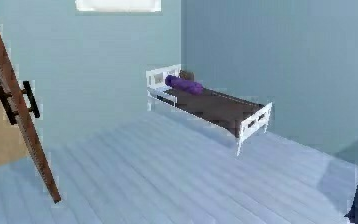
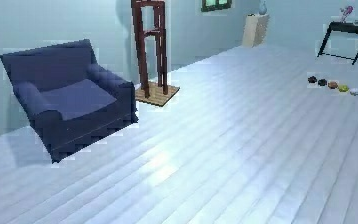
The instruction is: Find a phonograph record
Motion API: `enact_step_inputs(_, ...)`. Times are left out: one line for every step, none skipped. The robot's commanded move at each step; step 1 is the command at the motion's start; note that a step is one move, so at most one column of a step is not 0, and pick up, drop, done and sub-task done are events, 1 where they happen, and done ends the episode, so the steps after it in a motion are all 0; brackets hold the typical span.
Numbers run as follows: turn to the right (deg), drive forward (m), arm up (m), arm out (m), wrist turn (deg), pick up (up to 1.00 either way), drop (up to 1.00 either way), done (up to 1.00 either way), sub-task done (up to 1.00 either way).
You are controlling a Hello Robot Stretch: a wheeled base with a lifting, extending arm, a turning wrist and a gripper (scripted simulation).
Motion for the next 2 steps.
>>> enact_step_inputs(-42.0,0.00,0.00,0.00,0.0,0.00,0.00,0.00,0.00)
enact_step_inputs(0.0,1.00,0.00,0.00,0.0,0.00,0.00,0.00,0.00)
